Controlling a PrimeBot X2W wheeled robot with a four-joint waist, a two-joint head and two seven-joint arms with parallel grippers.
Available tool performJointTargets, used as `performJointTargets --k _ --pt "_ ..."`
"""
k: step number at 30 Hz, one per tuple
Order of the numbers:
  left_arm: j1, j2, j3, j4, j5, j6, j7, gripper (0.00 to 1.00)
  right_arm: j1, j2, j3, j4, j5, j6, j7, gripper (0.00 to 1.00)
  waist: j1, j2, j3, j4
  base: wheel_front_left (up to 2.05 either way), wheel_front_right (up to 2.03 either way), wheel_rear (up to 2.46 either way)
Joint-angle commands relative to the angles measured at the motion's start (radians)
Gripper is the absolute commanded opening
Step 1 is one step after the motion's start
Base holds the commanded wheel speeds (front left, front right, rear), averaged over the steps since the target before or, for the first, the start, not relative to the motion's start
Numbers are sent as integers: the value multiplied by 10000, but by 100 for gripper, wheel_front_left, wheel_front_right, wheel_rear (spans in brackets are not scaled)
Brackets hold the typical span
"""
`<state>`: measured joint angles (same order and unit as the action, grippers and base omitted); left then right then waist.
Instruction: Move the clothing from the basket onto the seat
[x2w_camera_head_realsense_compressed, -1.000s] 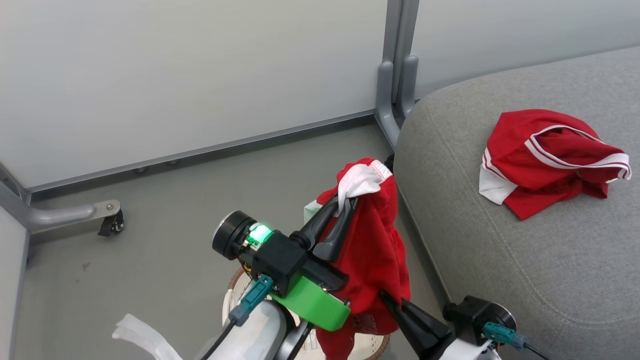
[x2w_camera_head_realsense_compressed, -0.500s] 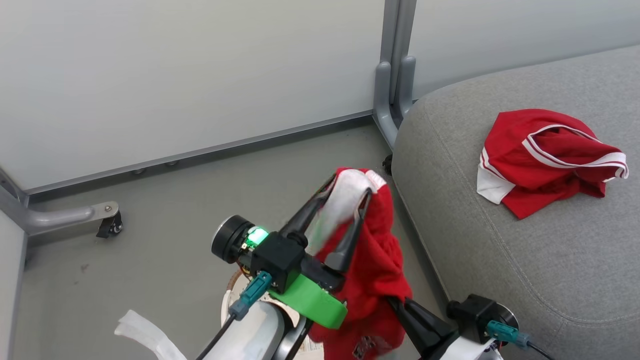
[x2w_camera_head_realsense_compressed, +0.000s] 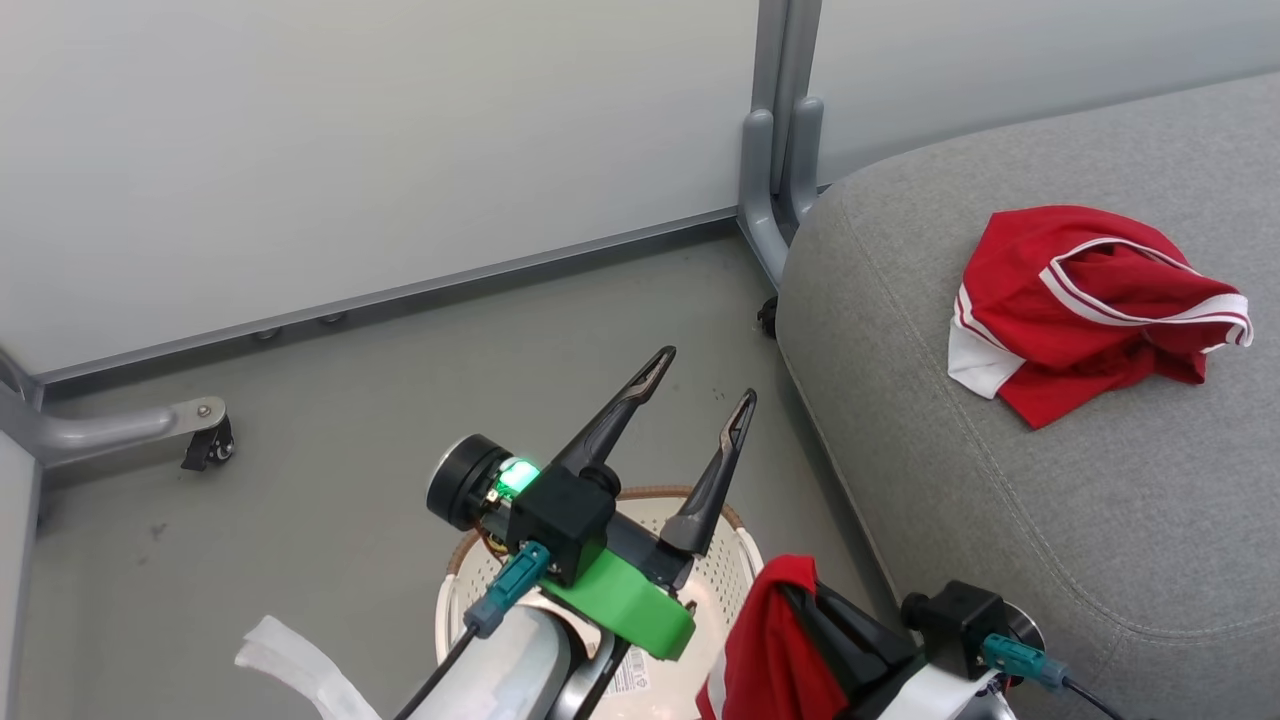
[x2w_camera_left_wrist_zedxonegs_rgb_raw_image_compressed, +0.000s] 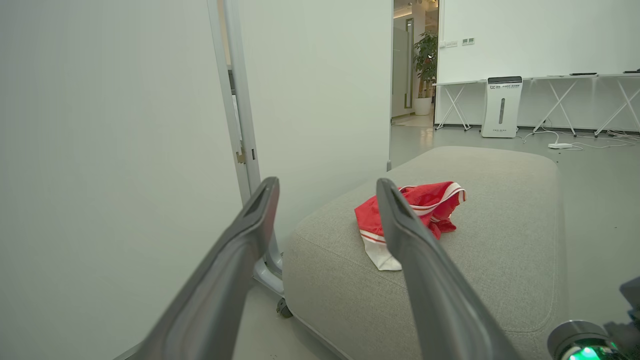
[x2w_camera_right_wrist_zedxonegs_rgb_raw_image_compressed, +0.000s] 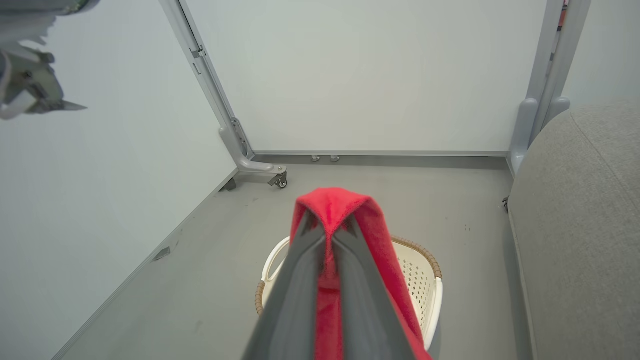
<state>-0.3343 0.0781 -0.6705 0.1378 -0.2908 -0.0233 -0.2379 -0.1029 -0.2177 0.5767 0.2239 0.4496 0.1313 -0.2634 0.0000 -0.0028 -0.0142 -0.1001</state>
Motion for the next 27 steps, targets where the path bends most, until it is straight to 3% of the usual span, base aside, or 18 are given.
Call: performJointTargets --k 1,9,13,19,27 --pt "-135 78 0 43 -2 42 -26 100 34 -44 -58 -73 5 -11 -19 0 0 28 6 -5 0 0 0" --pt "122 163 117 257 -202 108 -84 100 73 -58 -573 -461 -228 -11 -19 0 0 28 139 -147 0 0 0" --pt "212 347 64 583 -184 -73 -139 100 39 -98 -1047 -867 -377 -11 -20 0 0 28 340 -374 0 0 0" --pt "484 549 91 1009 -254 -309 -244 100 167 -68 -1967 -1874 -582 -11 -20 0 0 28 864 -1047 0 0 0" --pt "729 369 257 1089 -147 -320 -274 100 663 -37 -3042 -3117 -857 -11 -20 0 0 28 1499 -2327 0 0 0"
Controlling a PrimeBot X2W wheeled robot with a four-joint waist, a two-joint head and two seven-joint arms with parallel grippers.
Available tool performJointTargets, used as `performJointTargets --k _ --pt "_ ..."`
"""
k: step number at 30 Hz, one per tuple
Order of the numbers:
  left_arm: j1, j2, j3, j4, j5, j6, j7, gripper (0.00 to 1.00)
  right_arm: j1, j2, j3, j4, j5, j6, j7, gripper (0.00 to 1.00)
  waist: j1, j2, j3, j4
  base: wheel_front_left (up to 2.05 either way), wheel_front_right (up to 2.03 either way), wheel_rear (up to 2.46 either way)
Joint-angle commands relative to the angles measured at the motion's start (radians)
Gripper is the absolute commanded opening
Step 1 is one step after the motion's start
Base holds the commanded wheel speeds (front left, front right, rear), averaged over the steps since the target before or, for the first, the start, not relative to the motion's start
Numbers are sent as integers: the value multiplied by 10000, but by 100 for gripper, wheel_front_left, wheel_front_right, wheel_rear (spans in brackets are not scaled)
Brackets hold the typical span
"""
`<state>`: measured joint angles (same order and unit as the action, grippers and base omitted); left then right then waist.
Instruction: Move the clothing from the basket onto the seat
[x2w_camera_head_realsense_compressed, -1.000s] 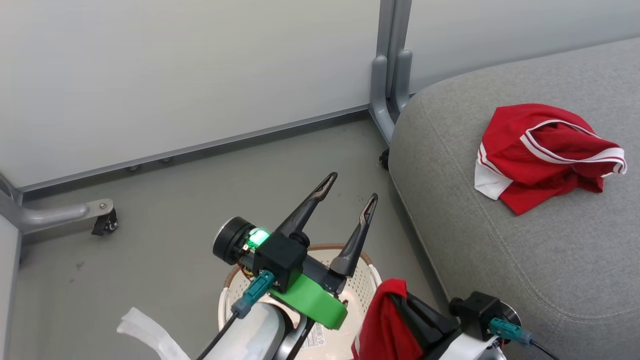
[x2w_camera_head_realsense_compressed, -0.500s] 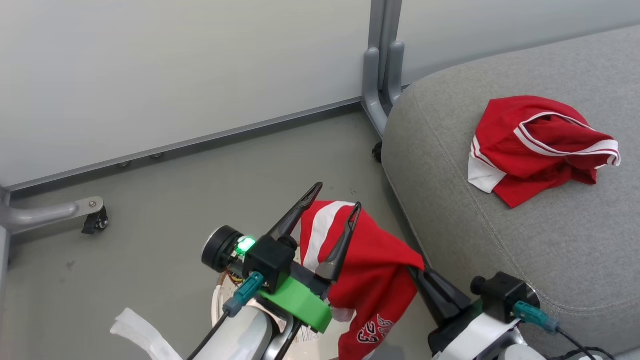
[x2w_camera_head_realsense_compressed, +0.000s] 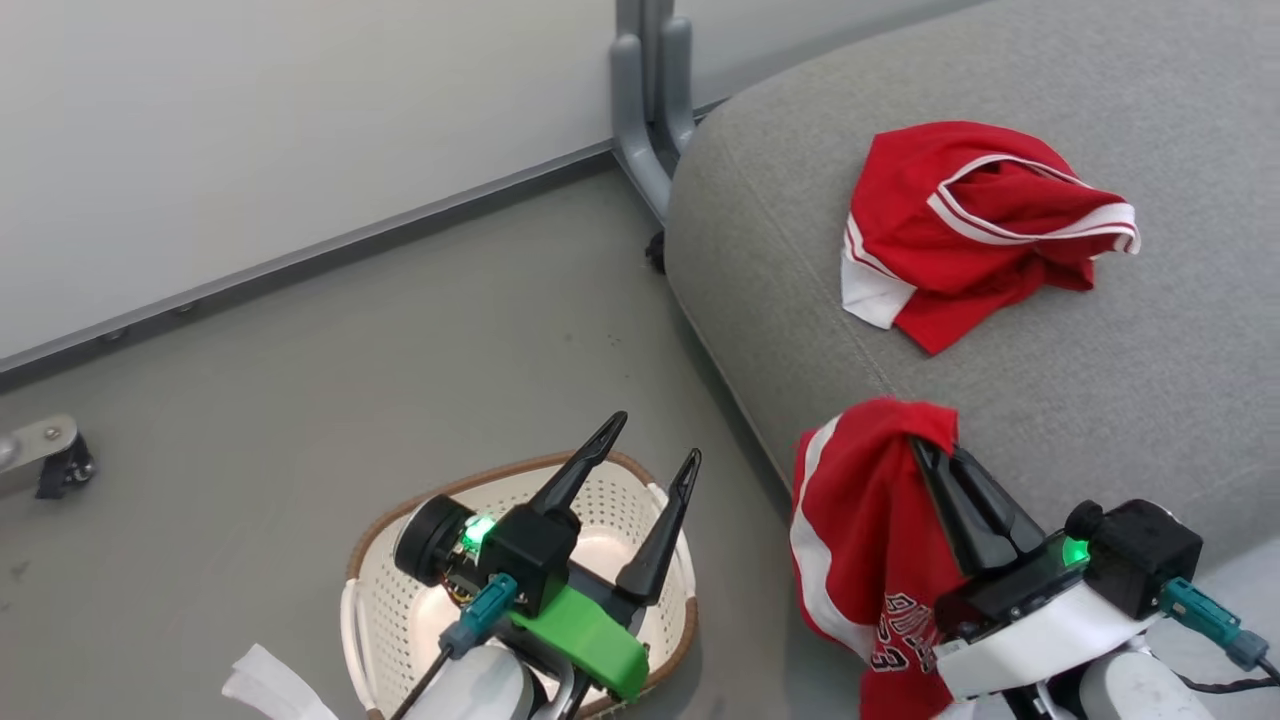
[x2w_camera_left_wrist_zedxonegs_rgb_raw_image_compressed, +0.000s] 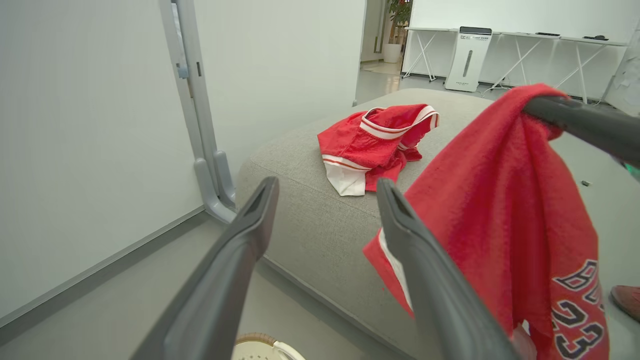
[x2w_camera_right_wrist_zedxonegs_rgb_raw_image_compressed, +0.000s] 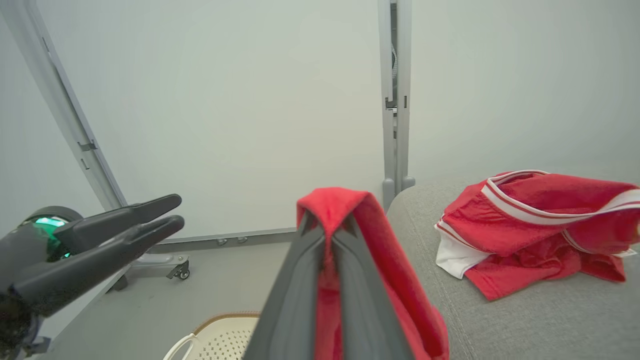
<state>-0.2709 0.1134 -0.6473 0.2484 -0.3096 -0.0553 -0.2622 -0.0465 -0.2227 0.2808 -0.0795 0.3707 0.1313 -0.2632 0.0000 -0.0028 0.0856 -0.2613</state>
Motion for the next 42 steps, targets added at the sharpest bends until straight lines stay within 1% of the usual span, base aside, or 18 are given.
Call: performJointTargets --k 1,6,12,18,22,25,29,31,33,35,37,39,42 --pt "104 12 58 -29 77 -10 -30 100 146 28 -138 -170 -95 -11 -22 0 0 28 573 -885 0 0 0" --pt "-110 60 64 -32 415 -181 -33 100 251 168 -424 -430 -204 -11 -22 0 0 28 954 -1813 0 0 0" --pt "-389 110 147 36 511 -342 -34 100 187 365 -494 -598 -252 -11 -22 0 0 28 1380 -2751 0 0 0" --pt "-899 90 -165 376 629 -554 -35 100 387 608 -982 -1093 -357 -11 -22 0 0 28 1895 -2932 0 0 0" --pt "-1285 98 -398 625 585 -648 -35 100 469 431 -1137 -1498 -159 -11 -22 0 0 28 2245 -2964 0 0 0" --pt "-1544 167 -436 740 527 -661 20 100 -57 162 -1334 -1924 117 -11 -22 0 0 28 2642 -2973 0 0 0" --pt "-1970 339 -399 592 495 -673 344 100 -1330 -266 -1958 -2521 781 -11 -20 0 0 28 3512 -2946 0 0 0" --pt "-2200 413 -500 441 474 -697 442 100 -2224 -483 -2494 -2711 1193 -11 -22 0 0 28 3994 -2703 0 0 0" --pt "-2476 560 -626 317 562 -719 574 100 -3224 -860 -3127 -2721 1479 -11 -20 0 0 28 4496 -2397 0 0 0" --pt "-2768 635 -733 219 637 -729 646 100 -4270 -1150 -3615 -2446 1985 -11 -19 0 0 28 4945 -2057 0 0 0" --pt "-2998 696 -826 135 759 -737 685 100 -5523 -1858 -4047 -1888 2276 -11 -13 0 0 28 5334 -1696 0 0 0" --pt "-3176 684 -896 57 842 -730 668 100 -6500 -2359 -4234 -1135 2583 -11 -11 0 0 28 5630 -1343 0 0 0" --pt "-3377 699 -937 -3 964 -689 570 100 -7675 -3124 -4185 104 2695 -11 -13 0 0 28 5956 -903 0 0 0"
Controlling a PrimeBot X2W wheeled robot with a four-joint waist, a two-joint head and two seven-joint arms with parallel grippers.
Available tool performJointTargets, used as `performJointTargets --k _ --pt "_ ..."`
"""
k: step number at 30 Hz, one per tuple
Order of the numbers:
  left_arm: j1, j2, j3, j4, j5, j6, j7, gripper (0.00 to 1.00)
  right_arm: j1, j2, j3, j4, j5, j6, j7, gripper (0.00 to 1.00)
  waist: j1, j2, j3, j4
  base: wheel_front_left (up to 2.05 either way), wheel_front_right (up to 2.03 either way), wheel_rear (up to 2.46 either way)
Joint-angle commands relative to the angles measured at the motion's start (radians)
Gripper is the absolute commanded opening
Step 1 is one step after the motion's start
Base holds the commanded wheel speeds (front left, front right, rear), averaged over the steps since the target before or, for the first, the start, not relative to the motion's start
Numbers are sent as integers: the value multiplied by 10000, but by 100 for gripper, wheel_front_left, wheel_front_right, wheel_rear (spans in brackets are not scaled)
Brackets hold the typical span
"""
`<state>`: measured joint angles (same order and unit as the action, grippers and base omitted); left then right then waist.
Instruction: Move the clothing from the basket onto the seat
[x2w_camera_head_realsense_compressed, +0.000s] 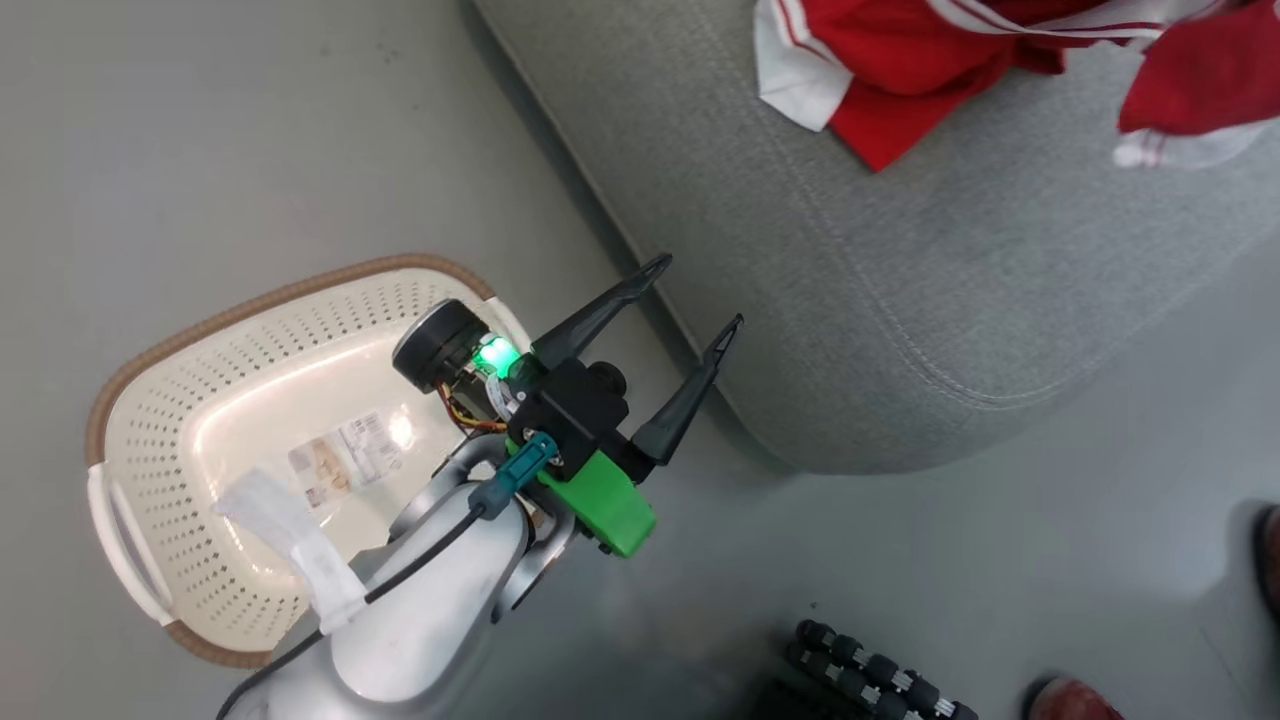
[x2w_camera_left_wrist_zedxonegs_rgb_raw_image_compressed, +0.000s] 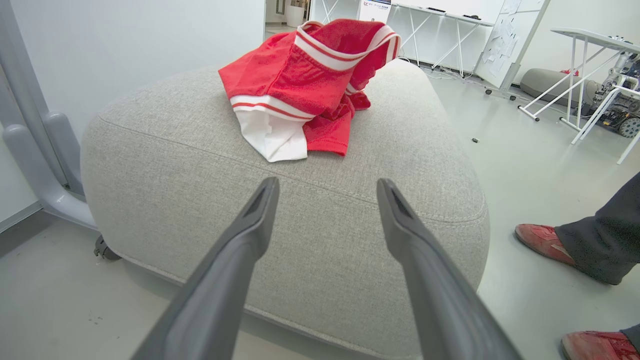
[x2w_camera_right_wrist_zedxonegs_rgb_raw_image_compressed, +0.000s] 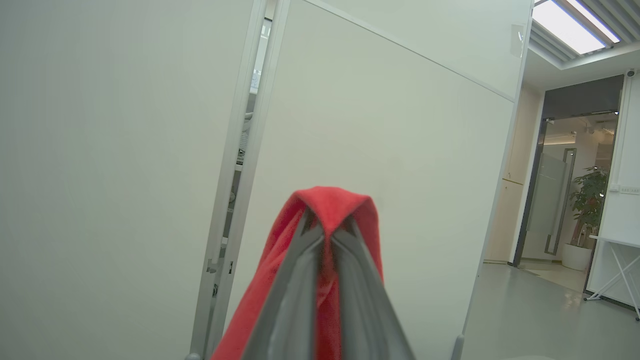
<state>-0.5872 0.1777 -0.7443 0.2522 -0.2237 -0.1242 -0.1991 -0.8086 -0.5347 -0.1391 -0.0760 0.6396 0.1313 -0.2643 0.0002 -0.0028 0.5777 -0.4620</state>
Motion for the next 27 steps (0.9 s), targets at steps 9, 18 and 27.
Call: performJointTargets --k 9,18,27 --pt "-566 -177 -73 87 182 98 -376 100 -811 -186 1063 3883 -134 -11 -1 0 -2 28 1416 1868 0 0 0" --pt "-426 -325 -113 154 261 263 -622 100 254 725 1757 5558 -448 -12 -1 100 -2 28 1043 1754 0 0 0" --pt "671 -603 564 -549 193 761 -661 100 2490 1630 1354 3217 -2140 -11 -1 100 -2 28 -623 1642 0 0 0"
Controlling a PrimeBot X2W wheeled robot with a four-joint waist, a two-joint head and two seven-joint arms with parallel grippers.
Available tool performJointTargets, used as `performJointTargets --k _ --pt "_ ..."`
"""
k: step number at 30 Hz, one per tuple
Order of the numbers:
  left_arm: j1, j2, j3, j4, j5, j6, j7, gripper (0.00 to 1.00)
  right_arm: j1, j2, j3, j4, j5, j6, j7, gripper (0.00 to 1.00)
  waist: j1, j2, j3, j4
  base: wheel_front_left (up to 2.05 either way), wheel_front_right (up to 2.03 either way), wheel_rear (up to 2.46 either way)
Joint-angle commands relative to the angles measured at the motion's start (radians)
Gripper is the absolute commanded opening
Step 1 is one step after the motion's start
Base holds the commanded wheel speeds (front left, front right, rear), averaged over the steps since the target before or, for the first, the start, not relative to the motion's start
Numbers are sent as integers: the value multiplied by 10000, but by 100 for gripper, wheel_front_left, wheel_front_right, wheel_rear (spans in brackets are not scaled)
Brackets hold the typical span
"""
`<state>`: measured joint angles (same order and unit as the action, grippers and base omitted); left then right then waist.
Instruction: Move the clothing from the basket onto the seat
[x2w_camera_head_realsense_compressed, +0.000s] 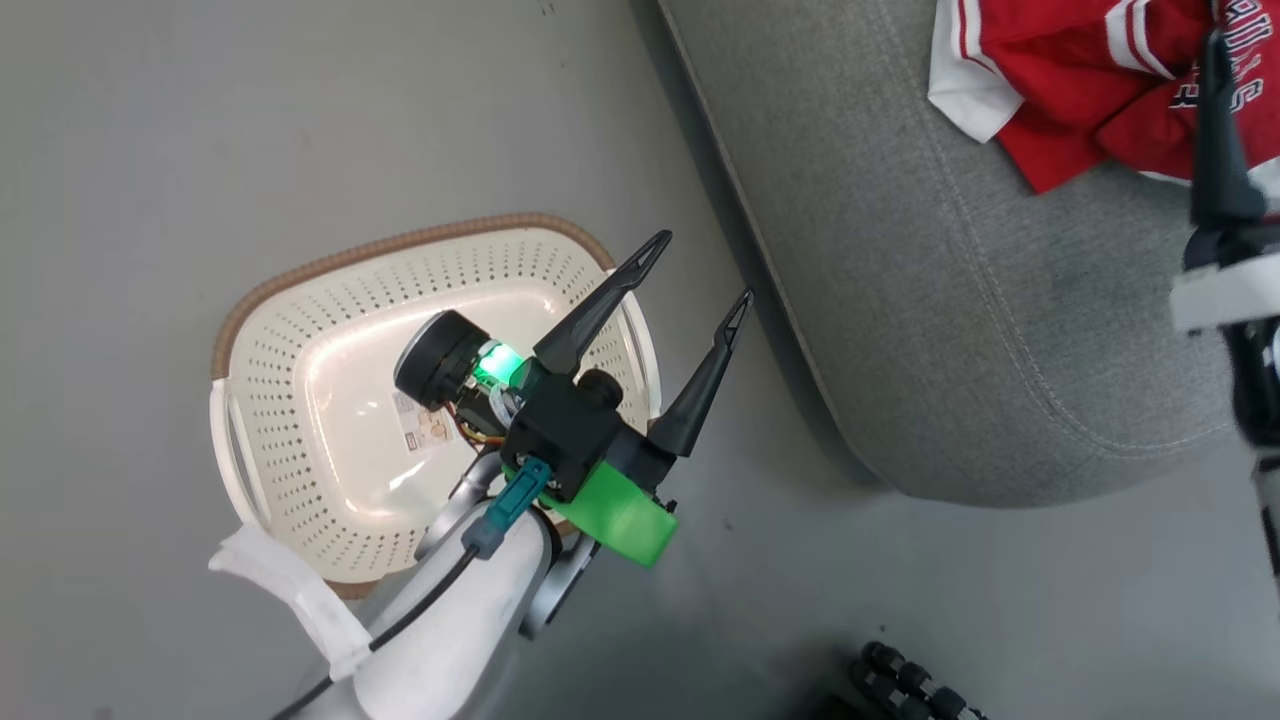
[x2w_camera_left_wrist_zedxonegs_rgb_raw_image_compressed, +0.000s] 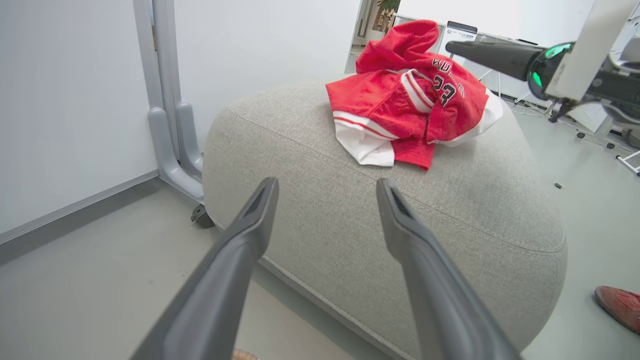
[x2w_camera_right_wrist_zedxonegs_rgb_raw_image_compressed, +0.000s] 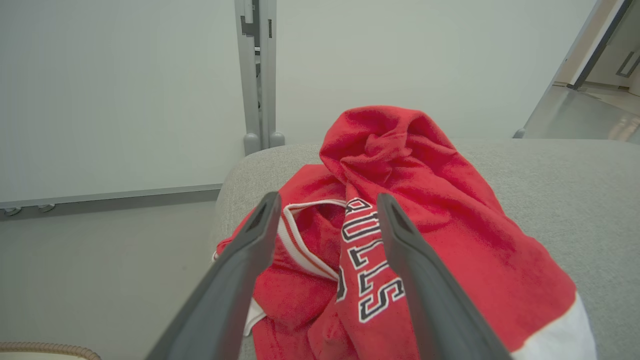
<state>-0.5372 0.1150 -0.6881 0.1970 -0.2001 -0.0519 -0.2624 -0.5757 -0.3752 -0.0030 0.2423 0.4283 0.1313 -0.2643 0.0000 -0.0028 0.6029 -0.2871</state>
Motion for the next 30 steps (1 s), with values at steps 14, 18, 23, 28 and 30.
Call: performJointTargets --k 14,18,23,28,30 --pt "3464 -597 2855 -1848 10 934 -19 100 4248 1234 649 -1327 -1068 -11 -1 100 0 28 -4112 1823 0 0 0" --pt "4252 -622 3707 -2023 -51 856 -21 100 4769 1436 916 -1282 -1236 -11 -1 100 0 28 -4678 2413 0 0 0" --pt "5196 -642 4672 -2119 -251 531 -20 100 5204 1747 1143 -1185 -1379 -11 -1 100 0 28 -5265 2875 0 0 0" --pt "6155 -644 5239 -2153 -340 115 -20 100 5760 1936 1175 -1376 -1801 -11 -1 100 0 28 -5897 3180 0 0 0" --pt "6453 -644 5466 -2260 -519 -20 -20 100 5989 2061 1049 -1570 -1901 -11 -1 100 0 28 -6058 3241 0 0 0"
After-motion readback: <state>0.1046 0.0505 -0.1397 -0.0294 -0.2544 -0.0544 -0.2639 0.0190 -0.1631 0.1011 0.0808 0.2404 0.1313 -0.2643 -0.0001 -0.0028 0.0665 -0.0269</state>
